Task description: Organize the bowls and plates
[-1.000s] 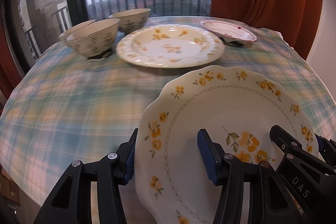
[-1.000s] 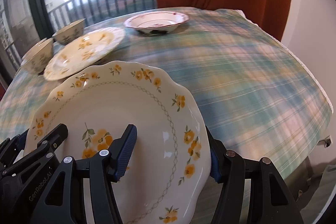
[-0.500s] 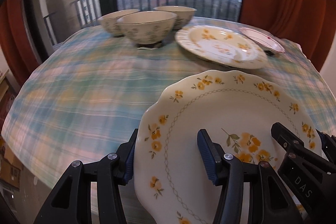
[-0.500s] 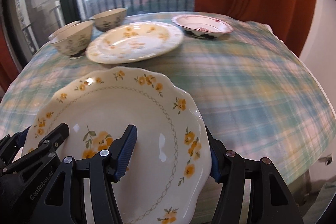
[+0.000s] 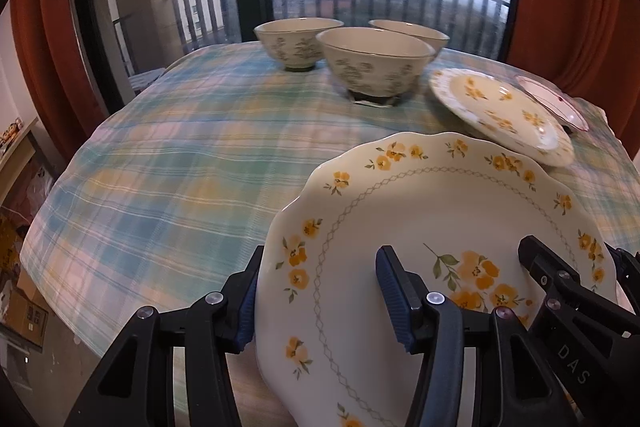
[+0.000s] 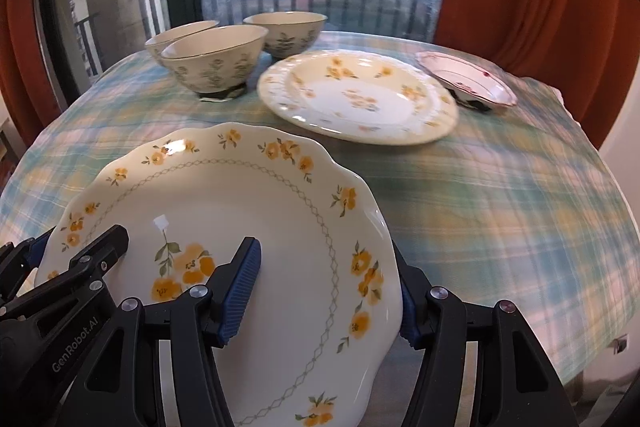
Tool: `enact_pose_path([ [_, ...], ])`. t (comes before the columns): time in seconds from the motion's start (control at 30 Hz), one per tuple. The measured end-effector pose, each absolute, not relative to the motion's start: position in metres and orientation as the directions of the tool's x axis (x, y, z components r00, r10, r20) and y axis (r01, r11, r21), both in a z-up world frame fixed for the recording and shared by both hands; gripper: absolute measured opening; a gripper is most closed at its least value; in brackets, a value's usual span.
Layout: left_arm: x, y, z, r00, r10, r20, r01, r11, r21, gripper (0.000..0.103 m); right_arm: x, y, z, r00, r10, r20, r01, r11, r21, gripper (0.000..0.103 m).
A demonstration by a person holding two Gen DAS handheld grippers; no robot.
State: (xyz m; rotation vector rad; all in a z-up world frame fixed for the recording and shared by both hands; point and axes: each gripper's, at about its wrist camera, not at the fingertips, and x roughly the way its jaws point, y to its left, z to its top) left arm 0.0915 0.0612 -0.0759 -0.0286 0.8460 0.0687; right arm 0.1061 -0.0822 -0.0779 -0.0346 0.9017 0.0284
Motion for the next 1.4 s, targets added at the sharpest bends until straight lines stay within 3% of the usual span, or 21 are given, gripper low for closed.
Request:
enact_pose_path([
  [0.33, 0.12, 0.093, -0.078, 0.67, 0.065, -0.74, -0.084, 0.996, 0.011, 0.055, 0.133, -0.046, -0.078, 0.632, 0.018, -0.774, -0.079, 0.996, -0.041, 0.063],
  [0.83, 0.136, 0.093, -0.082, 0.684, 0.078, -0.725, -0.079, 0.996, 0.033, 0.055, 0.151, -0.042, -0.087, 0.62, -0.007, -0.785, -0.007, 1.0, -0.014, 0.063],
  [1.0, 0.137, 0.092, -0.082, 0.66, 0.053, -0.75, -0.071, 0.997, 0.007, 0.066, 0.148, -0.04, -0.09, 0.608, -0.007, -0.794, -0.01, 1.0, -0.016, 0.068],
  [1.23, 0.129, 0.095, -0.081, 0.623, 0.05, -0.78, -0.105, 0.994, -0.02, 0.073, 0.146, -0.044, -0.087, 0.588, 0.009, -0.809, -0.046, 0.999, -0.023, 0.079],
  [1.4, 0.115, 0.086, -0.073, 0.651, 0.067, -0.756, -0.114, 0.993, -0.01, 0.077, 0.136, -0.055, -0.074, 0.624, 0.023, -0.781, -0.063, 0.998, -0.02, 0.083],
])
